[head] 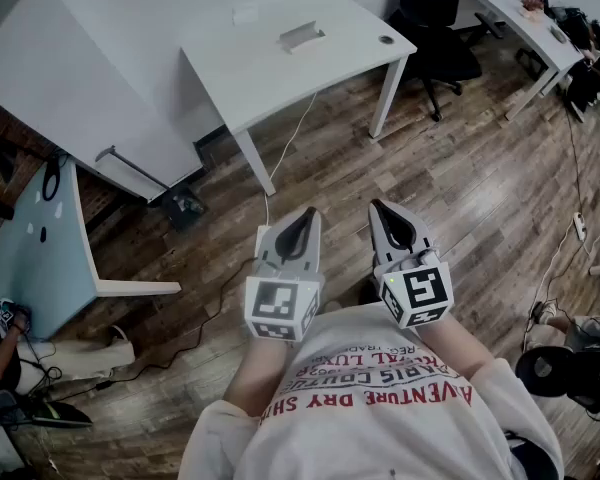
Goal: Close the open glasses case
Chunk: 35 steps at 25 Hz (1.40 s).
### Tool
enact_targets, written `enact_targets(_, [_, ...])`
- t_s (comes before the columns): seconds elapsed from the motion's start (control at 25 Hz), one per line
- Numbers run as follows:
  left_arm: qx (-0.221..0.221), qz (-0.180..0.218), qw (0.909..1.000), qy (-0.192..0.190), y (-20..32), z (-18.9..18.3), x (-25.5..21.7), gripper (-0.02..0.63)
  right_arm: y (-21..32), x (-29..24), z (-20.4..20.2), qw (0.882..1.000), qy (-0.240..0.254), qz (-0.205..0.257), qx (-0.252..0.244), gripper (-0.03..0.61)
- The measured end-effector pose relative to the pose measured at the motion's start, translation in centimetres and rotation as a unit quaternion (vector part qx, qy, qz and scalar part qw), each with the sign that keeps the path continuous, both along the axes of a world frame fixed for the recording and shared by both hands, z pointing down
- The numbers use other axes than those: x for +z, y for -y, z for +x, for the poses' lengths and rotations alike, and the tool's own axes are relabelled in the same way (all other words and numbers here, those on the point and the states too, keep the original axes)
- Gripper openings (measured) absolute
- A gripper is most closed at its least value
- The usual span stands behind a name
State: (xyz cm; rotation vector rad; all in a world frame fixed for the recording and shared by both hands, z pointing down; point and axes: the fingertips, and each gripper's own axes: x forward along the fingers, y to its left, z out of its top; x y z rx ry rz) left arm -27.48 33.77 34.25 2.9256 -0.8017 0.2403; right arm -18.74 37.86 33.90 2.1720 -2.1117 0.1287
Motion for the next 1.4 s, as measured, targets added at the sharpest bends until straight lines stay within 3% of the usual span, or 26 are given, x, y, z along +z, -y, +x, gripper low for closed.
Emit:
enact_targets(0.4, [-0.006, -0.012, 0.9999, 0.01, -0.1, 0.5, 0.9, -0.002, -0.2, 1.2, 0.4, 1.0, 0.007, -0.011, -0.006, 0.012])
enact_targets(0.68, [-0.012, -0.025, 0.9995, 0.015, 0.3, 2.4, 1.6, -0.002, 0.2, 1.6, 2.8, 0.999, 0.034, -0.007, -0.002, 0.012])
enact_targets(1.0, [-0.016, -0.028, 0.9994, 0.016, 2.4, 7.1, 1.7, -0.002, 1.9, 1.5, 6.2, 0.999, 0.029, 0.002, -0.03, 0.012])
enact_targets(1.4, [-0.05, -0.034, 0.998, 0.016, 7.4, 17.1, 1.5, -0.002, 7.4, 0.8, 16.5, 0.997, 0.028, -0.006, -0.077, 0.012])
